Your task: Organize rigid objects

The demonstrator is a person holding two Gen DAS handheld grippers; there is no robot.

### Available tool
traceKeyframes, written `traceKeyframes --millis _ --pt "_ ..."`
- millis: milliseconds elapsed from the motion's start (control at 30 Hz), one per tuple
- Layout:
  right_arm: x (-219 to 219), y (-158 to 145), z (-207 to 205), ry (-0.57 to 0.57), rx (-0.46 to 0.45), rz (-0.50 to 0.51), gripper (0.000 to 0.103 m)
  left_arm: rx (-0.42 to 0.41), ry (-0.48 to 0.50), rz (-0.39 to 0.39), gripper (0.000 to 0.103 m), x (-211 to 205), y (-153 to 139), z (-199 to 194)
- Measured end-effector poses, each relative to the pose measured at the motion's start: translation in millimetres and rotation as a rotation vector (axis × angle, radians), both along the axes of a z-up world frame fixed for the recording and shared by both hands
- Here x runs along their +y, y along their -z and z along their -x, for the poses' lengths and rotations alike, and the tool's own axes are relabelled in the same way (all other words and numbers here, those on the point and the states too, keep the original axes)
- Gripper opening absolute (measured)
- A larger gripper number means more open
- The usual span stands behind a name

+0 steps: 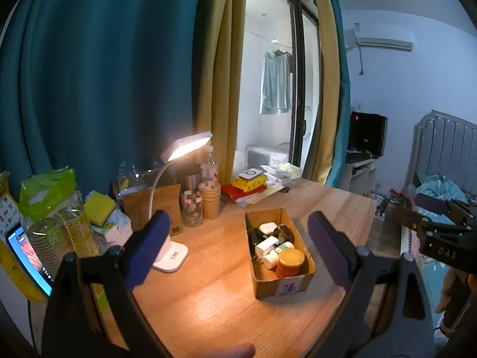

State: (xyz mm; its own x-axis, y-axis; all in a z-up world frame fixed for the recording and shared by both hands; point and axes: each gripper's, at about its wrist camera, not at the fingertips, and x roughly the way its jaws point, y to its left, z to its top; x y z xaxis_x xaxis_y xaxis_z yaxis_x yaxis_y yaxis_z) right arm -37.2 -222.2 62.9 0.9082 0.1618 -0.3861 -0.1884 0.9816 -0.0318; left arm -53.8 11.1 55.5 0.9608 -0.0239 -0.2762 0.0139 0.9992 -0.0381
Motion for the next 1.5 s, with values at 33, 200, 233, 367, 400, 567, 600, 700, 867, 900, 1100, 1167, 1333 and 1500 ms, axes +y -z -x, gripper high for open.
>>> traceKeyframes --millis 33,200,233,367,400,567,600,700,867,900,1100,1167,1333,1500 --pt "0.0 0.1 -1.4 0.001 0.002 0.0 0.07 0.0 0.001 0.0 0.095 -0.4 -0.1 0.2" --pt "-1.2 -0.2 -3.8 0.002 0.004 -0.001 0.07 -0.014 -0.002 -0.01 0.095 -2.5 0.3 -0.1" --pt "-1.4 -0.2 -3.6 0.002 0.004 0.002 0.07 -0.013 0.0 -0.01 0.095 -2.6 0.8 -0.6" --pt "-2.8 -1.0 -5.5 0.004 0.009 0.004 0.07 -0.006 0.008 -0.008 0.095 -2.6 2.9 -1.5" --pt "-2.7 0.1 -7.1 0.003 0.011 0.004 0.07 -0.002 0.012 -0.008 0.095 -2.9 4.0 -2.7" --pt "-2.0 -1.3 -7.9 0.011 0.002 0.008 0.07 -0.002 0.009 -0.009 0.095 -2.6 4.6 -3.1" --pt "-1.0 -0.8 -9.0 0.014 0.001 0.009 0.07 -0.002 0.007 -0.008 0.095 -2.2 4.6 -2.7" --pt "0.4 -0.2 -11.3 0.02 0.001 0.015 0.07 -0.001 0.006 -0.007 0.095 -2.7 6.4 -3.3" --pt "1.6 0.0 -11.3 0.02 0.002 0.019 0.07 0.001 0.01 -0.006 0.095 -2.4 6.1 -3.1" --pt "1.5 -0.1 -10.6 0.02 0.002 0.018 0.07 0.0 0.009 -0.006 0.095 -2.4 6.1 -3.0" --pt "2.2 -0.1 -10.8 0.022 0.0 0.018 0.07 -0.001 0.011 -0.006 0.095 -2.7 5.9 -3.4" --pt "2.3 0.0 -10.7 0.021 0.004 0.019 0.07 -0.001 0.013 -0.007 0.095 -3.0 5.8 -4.0" --pt "2.0 -0.2 -10.4 0.021 0.0 0.019 0.07 -0.003 0.015 -0.007 0.095 -3.0 4.7 -3.5" --pt "1.7 0.1 -10.5 0.021 0.002 0.018 0.07 -0.003 0.014 -0.006 0.095 -2.9 4.8 -3.5"
